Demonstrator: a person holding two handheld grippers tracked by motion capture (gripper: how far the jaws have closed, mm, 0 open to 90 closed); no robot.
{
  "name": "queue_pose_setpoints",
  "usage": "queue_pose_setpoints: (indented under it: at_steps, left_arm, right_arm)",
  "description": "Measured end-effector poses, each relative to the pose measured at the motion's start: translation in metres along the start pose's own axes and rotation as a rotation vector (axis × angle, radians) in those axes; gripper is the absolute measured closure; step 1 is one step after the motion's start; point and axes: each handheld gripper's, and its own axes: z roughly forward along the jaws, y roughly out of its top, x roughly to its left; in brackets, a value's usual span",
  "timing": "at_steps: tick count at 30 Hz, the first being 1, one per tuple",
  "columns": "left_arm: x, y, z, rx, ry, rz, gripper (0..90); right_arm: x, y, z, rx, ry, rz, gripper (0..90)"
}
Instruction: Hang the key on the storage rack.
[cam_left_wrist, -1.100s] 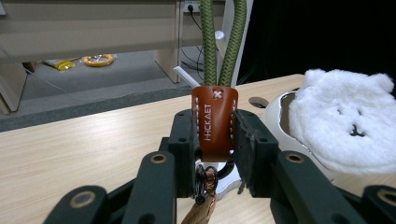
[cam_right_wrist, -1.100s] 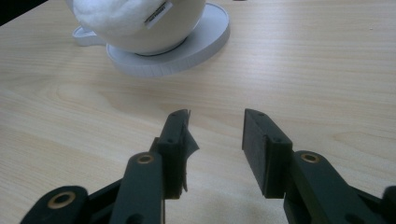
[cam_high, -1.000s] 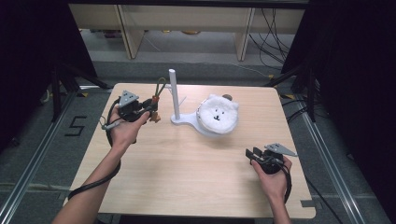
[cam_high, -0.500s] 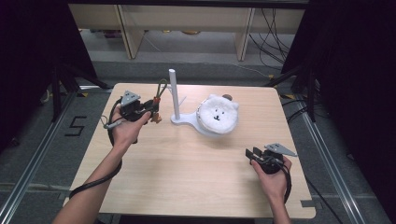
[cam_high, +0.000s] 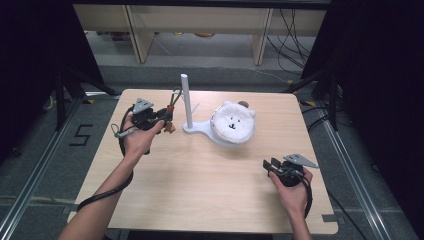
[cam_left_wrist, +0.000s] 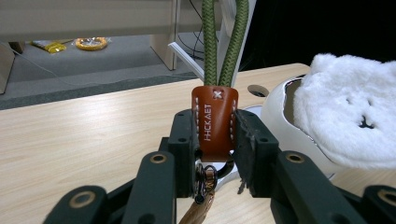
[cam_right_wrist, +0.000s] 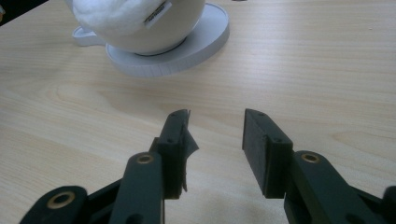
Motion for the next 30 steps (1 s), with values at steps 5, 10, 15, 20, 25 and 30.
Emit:
queue_pose_setpoints:
  at_steps: [5, 10, 15, 20, 25, 30]
  left_arm:
    - [0.000, -0.001, 0.004, 0.006, -0.003, -0.003, 68.9]
    - [-0.001, -0.002, 0.007, 0.012, -0.003, -0.005, 68.9]
    - [-0.002, -0.002, 0.009, 0.017, -0.002, -0.005, 68.9]
    - [-0.002, -0.003, 0.012, 0.021, 0.000, -0.007, 68.8]
    - [-0.002, -0.003, 0.015, 0.024, -0.001, -0.012, 68.7]
    - [-0.002, -0.004, 0.018, 0.033, 0.001, -0.014, 68.5]
  right_arm:
    - [0.000, 0.000, 0.000, -0.003, 0.010, 0.005, 61.6]
    - [0.000, 0.000, 0.000, -0.004, 0.010, 0.006, 61.6]
    - [0.001, -0.001, 0.000, 0.001, 0.001, 0.010, 61.5]
    - [0.001, -0.001, 0.000, 0.006, -0.004, 0.002, 61.5]
    - [0.001, -0.001, 0.000, 0.010, -0.002, 0.004, 61.5]
    - [0.001, -0.001, 0.000, 0.010, -0.004, 0.003, 61.5]
